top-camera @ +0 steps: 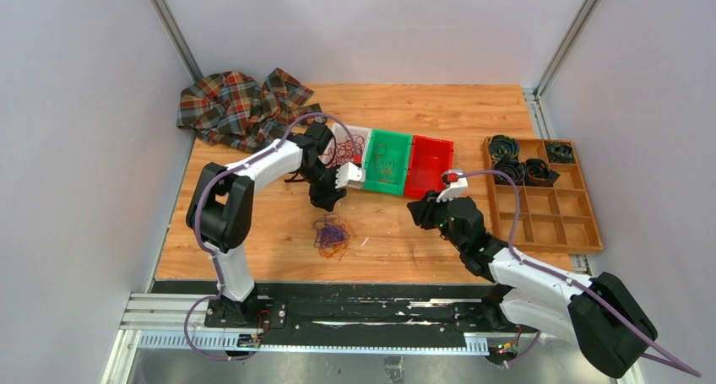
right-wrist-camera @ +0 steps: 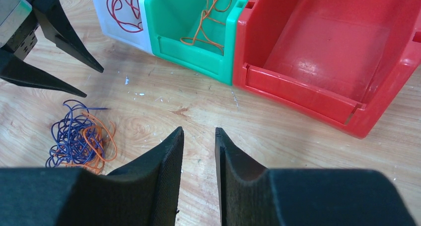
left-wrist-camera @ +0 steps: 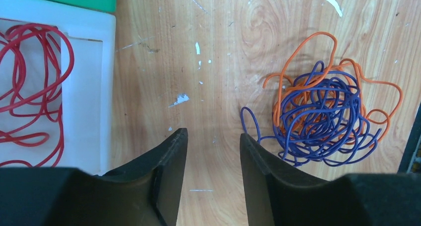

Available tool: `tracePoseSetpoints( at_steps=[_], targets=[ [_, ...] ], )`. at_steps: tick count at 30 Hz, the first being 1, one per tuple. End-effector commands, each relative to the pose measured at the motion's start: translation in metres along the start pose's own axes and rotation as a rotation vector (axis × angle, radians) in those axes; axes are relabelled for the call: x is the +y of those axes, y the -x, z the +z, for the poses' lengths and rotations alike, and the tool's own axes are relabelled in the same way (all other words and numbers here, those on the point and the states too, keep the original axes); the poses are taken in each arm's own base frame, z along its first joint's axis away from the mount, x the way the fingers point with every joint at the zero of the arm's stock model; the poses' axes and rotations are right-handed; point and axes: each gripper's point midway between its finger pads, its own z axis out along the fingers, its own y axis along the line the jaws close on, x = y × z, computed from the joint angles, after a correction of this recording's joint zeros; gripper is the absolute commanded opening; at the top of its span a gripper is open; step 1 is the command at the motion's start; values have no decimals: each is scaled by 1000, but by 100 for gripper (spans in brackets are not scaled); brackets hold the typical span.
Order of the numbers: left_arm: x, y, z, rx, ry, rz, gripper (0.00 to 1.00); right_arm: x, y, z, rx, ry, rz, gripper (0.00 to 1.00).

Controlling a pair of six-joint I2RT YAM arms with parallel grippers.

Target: Untangle the cables

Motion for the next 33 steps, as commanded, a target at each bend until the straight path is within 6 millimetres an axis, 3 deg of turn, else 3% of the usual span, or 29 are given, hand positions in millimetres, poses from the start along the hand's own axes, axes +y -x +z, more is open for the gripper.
tracePoseSetpoints(
  at_steps=[1,7,12,19,33],
  targets=[
    [-8,4,-5,-11,-14,30,48,-2,12,2,-33,-14,17,29],
    [-10,-4,-39,83,63,173,64,-3,12,2,-36,-15,17,29],
    [-21,10,-62,56,44,205,72,-3,12,1,-38,-14,19,29],
    [-41,6,-39,54,-54,190,71,-3,12,0,-41,-15,21,29],
    [-18,11,-14,61,-19,141,58,-4,13,-1,-48,-18,25,29]
  ],
)
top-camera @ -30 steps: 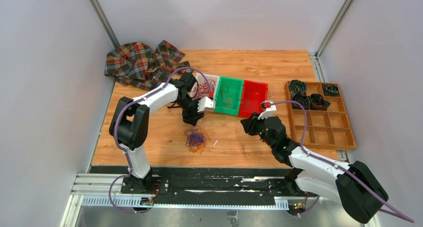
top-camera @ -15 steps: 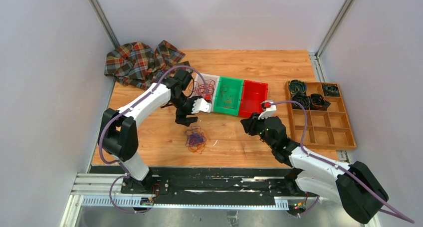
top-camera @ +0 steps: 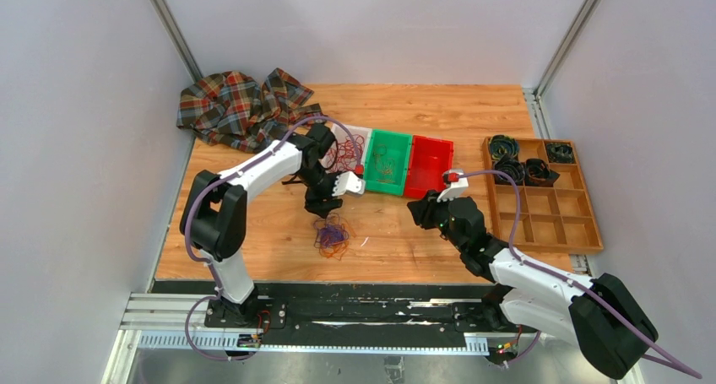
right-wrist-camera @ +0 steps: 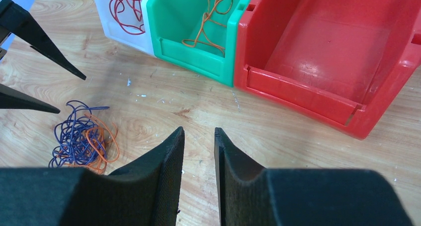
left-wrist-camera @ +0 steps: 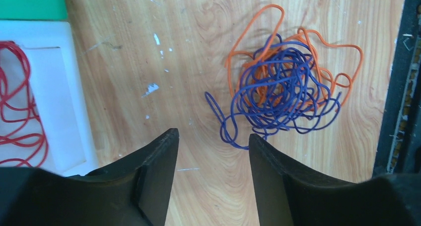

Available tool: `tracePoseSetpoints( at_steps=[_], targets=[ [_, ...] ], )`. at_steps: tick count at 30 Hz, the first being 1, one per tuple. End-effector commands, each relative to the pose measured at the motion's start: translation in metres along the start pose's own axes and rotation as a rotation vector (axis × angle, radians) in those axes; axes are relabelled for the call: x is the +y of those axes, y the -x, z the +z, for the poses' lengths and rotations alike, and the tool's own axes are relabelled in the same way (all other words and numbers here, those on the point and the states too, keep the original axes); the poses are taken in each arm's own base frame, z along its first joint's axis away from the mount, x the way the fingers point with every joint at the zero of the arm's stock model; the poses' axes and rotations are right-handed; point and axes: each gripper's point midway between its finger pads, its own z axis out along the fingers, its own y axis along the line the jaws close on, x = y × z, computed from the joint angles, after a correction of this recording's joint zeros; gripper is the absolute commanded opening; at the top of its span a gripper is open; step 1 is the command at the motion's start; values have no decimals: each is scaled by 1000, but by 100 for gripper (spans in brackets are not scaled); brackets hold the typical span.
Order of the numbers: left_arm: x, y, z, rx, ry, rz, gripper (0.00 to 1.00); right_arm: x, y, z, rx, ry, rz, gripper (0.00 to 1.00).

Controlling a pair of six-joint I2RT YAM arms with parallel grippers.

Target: Untangle the cables

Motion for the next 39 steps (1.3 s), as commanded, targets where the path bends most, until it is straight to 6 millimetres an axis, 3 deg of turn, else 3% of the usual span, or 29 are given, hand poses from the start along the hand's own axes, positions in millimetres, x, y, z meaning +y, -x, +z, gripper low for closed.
tracePoseSetpoints(
  at_steps=[1,7,12,24,28,32,39],
  targets=[
    [14,11,6,-13,53,4,56,-5,10,0,-39,-21,21,29],
    [15,10,15,-14,47,-20,45,-5,10,0,-39,-22,19,28],
    [7,8,20,-17,24,-37,41,-5,11,0,-41,-24,21,28],
    [-10,13,11,-35,4,-38,34,-6,10,0,-37,-25,21,27],
    [-7,14,18,-30,2,-67,23,-6,11,-1,-42,-25,21,26],
    [10,19,23,-49,66,-138,4,-6,11,-1,-43,-24,22,26],
    [16,29,-9,-58,191,-180,1,0,11,1,-22,-2,6,40]
  ],
)
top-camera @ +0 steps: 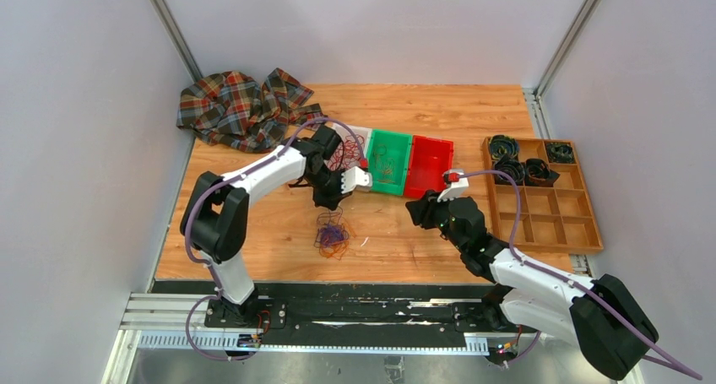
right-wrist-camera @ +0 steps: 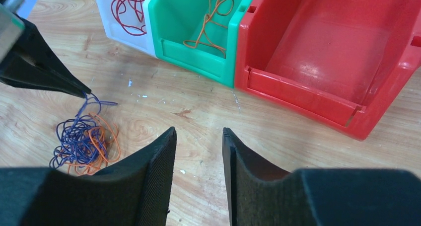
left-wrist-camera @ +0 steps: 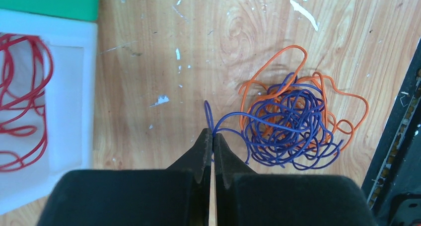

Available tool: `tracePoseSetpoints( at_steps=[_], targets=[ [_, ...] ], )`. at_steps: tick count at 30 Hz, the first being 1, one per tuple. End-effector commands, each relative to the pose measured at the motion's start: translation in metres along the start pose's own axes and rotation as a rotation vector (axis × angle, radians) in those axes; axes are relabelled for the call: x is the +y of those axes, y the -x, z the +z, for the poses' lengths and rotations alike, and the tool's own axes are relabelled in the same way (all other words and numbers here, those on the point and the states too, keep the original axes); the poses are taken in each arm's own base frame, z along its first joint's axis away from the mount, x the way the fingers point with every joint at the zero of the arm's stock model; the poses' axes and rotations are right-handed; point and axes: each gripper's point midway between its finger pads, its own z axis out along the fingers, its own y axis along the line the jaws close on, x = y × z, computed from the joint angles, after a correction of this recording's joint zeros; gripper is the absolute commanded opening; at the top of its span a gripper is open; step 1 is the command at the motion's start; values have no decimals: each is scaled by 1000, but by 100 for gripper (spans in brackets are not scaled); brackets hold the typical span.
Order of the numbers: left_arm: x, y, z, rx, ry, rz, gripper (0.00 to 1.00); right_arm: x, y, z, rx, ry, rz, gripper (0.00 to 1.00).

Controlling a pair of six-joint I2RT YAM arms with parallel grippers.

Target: Untangle the cables

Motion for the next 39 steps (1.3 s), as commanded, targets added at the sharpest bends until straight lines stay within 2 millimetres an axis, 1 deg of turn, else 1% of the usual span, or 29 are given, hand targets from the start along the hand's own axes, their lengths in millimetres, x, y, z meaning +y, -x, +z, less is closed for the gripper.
tracePoseSetpoints(
  at_steps=[1,3,4,5,7,8,11,12,13,15,18,21,24,26,27,28,30,34,39],
  targets=[
    [3,20,-36,-48,129,-9,1,1,10,2,-9,3,-1,43],
    [-6,22,-53,-60,152,0,1,7,10,2,6,24,-17,58],
    [-11,24,-62,-66,166,2,1,10,11,2,8,34,-28,64],
    [-15,27,-71,-72,177,4,1,15,13,3,10,46,-45,67],
    [-27,31,-91,-84,188,25,1,28,17,2,10,74,-87,69],
    [-33,33,-100,-90,189,38,1,39,22,1,1,99,-104,70],
    [-48,40,-129,-105,210,54,1,82,45,-3,-42,204,-142,71],
    [-52,42,-138,-107,219,50,1,101,58,-6,-70,244,-156,71],
    [-53,47,-149,-116,235,51,1,120,65,-9,-84,288,-172,71],
    [-59,52,-164,-128,253,31,1,152,78,-14,-107,361,-198,72],
    [-64,63,-181,-169,280,-1,1,193,87,-21,-127,454,-232,72],
    [-70,72,-199,-214,315,0,1,222,85,-22,-121,521,-255,71],
    [-76,82,-216,-257,343,19,0,239,80,-16,-108,555,-265,69],
    [-84,88,-225,-291,338,32,0,249,81,-10,-112,571,-264,68],
    [-88,92,-230,-313,338,37,0,252,78,-4,-104,570,-269,67],
    [-91,95,-233,-332,336,44,0,256,81,-2,-110,575,-267,67],
    [-97,103,-243,-370,345,65,0,262,76,7,-101,585,-275,66],
    [-103,117,-266,-427,384,110,0,264,67,26,-90,558,-266,60],
    [-104,135,-295,-487,443,161,0,267,50,35,-44,571,-255,57]
  ],
)
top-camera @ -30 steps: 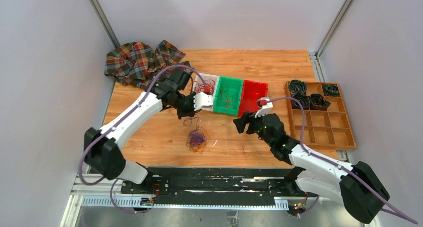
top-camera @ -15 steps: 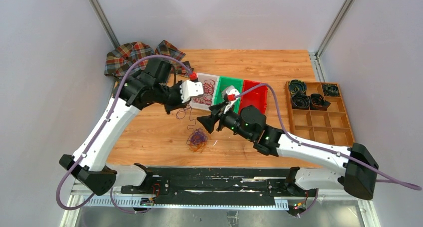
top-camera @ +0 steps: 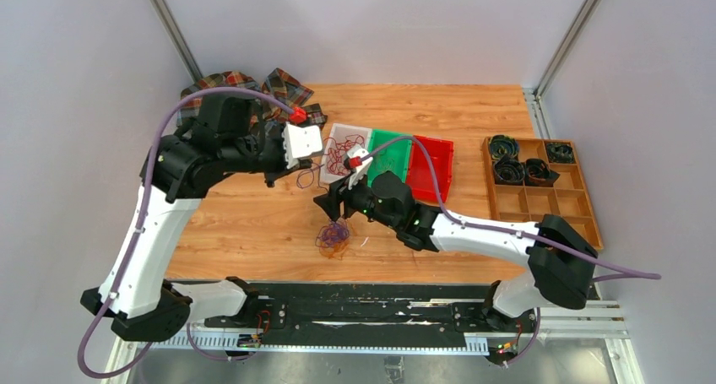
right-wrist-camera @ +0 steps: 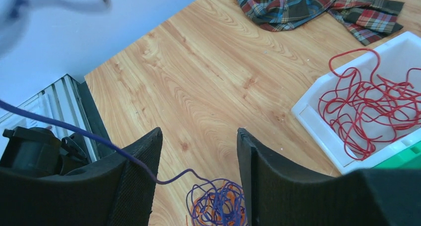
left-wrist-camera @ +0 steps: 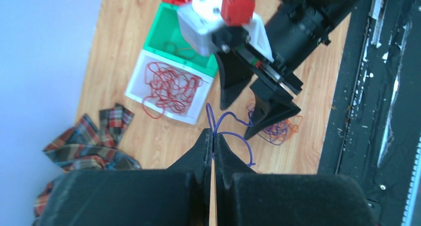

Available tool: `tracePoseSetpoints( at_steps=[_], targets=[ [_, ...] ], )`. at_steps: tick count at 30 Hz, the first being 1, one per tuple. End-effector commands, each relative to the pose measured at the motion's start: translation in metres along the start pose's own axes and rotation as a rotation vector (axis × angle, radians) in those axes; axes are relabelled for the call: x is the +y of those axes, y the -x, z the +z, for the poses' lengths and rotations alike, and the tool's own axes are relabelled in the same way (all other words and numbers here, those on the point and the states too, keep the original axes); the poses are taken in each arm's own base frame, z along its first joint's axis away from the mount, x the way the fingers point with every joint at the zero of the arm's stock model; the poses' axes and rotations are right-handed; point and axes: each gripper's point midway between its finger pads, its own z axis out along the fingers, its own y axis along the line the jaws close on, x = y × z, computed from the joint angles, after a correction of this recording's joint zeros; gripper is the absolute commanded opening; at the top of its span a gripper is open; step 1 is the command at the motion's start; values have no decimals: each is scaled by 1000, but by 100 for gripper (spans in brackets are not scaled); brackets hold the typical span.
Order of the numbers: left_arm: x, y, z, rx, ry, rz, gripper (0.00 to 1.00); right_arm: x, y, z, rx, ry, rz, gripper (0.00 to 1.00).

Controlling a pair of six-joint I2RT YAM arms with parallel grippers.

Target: Untangle the cables

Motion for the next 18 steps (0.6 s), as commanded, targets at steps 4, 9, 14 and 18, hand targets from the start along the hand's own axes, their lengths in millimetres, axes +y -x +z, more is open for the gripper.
tracePoseSetpoints(
  at_steps=[4,9,14,18],
  targets=[
    [15,57,-34,-145,76,81,0,11,1,13,-19,32,23,54],
    [25,97,-63,-252,141,148,0,7,-14,19,7,15,41,48],
    [29,119,-89,-312,212,199,0,2,-39,25,51,3,76,43],
    [37,129,-102,-329,273,230,0,-3,-64,28,94,-11,97,37]
  ],
)
